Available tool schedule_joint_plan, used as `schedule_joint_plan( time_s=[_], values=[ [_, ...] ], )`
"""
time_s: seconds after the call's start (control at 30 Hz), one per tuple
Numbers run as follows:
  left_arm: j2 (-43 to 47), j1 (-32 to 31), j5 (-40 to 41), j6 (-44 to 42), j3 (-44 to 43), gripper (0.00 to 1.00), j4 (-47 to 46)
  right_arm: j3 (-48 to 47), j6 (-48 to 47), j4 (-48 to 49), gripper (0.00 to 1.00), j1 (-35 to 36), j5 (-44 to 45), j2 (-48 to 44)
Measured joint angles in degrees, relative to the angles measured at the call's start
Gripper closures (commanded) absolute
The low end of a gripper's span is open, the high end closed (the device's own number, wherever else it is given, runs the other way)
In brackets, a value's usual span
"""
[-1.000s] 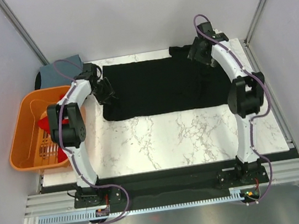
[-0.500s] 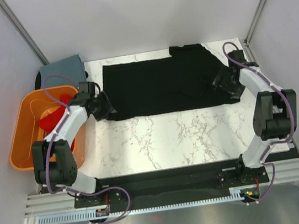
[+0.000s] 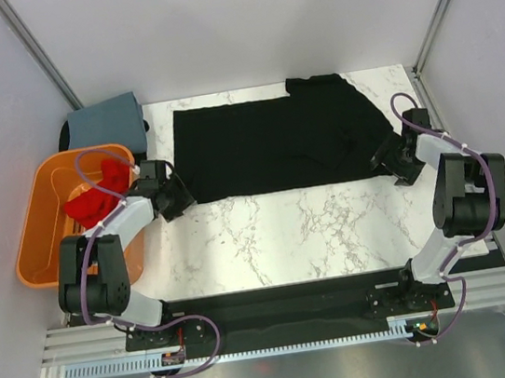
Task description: Fold and stack the t-shirts
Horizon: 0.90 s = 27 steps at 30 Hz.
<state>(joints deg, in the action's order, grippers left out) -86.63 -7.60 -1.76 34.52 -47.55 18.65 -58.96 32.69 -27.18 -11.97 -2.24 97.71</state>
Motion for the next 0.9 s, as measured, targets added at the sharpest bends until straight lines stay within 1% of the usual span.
schedule_joint_plan(
  time_s=[0.13, 0.23, 0.27, 0.3, 0.33, 0.37, 0.4, 0.43, 0.5, 0.53, 0.6, 0.63, 0.73, 0.77, 0.8, 0.87, 0.9],
  values=[
    [-1.05, -0.26, 1.29, 0.37, -0.81, 0.39, -2.84, -0.15, -0.76, 1.25, 0.15, -0.09, -0.61, 0.66],
    [-4.72, -0.44, 2.25, 0.37, -3.23, 0.42, -3.93, -0.22, -1.09, 1.81, 0.15, -0.46, -1.09, 0.85],
    [-6.51, -0.50, 2.64, 0.37, -4.37, 0.45, -4.24, -0.22, -1.14, 2.05, 0.16, -0.63, -1.33, 0.94],
    [-8.35, -0.52, 3.04, 0.39, -5.60, 0.51, -4.35, -0.22, -1.18, 2.38, 0.16, -0.81, -1.49, 1.01],
    [-10.05, -0.52, 3.26, 0.44, -6.69, 0.57, -4.44, -0.22, -1.20, 2.73, 0.19, -0.98, -1.70, 1.09],
    [-11.23, -0.52, 3.45, 0.55, -7.50, 0.65, -4.48, -0.28, -1.25, 3.02, 0.22, -1.14, -1.88, 1.22],
    [-12.13, -0.52, 3.54, 0.70, -8.68, 0.80, -4.31, -0.39, -1.29, 3.19, 0.27, -1.25, -1.92, 1.42],
    [-12.74, -0.52, 3.74, 0.98, -9.62, 0.86, -4.31, -0.48, -1.33, 3.48, 0.37, -1.38, -1.92, 1.64],
    [-13.07, -0.52, 3.98, 0.98, -10.84, 0.93, -4.22, -0.72, -1.53, 4.13, 0.53, -1.64, -2.01, 2.27],
    [-12.76, -0.52, 4.26, 1.01, -11.17, 0.93, -4.04, -0.92, -1.22, 4.13, 0.68, -1.75, -2.10, 2.64],
    [-11.74, -0.59, 4.61, 1.01, -12.02, 0.92, -2.58, -1.09, -1.44, 4.74, 0.93, -2.03, -2.10, 3.34],
    [-10.91, -0.57, 4.70, 0.98, -12.39, 0.91, -1.75, -1.16, -1.05, 4.81, 1.00, -2.19, -2.36, 3.67],
    [-6.78, -0.11, 4.68, 0.98, -15.32, 0.85, 2.69, -1.18, -0.31, 4.94, 1.00, -2.67, -2.56, 3.67],
    [-5.40, 0.28, 4.61, 0.98, -16.65, 0.81, 3.72, -1.18, -0.13, 4.92, 1.00, -2.86, -2.69, 3.65],
    [-4.26, 0.85, 4.55, 0.96, -17.81, 0.65, 4.31, -1.18, 0.02, 4.90, 1.00, -3.10, -2.82, 3.63],
    [-2.34, 2.64, 4.33, 0.81, -20.17, 0.53, 5.51, -1.18, 0.09, 4.66, 1.00, -3.41, -2.86, 3.58],
    [-1.77, 3.69, 4.31, 0.81, -21.11, 0.45, 6.01, -1.18, 0.09, 4.50, 1.00, -3.50, -2.67, 3.50]
  ],
)
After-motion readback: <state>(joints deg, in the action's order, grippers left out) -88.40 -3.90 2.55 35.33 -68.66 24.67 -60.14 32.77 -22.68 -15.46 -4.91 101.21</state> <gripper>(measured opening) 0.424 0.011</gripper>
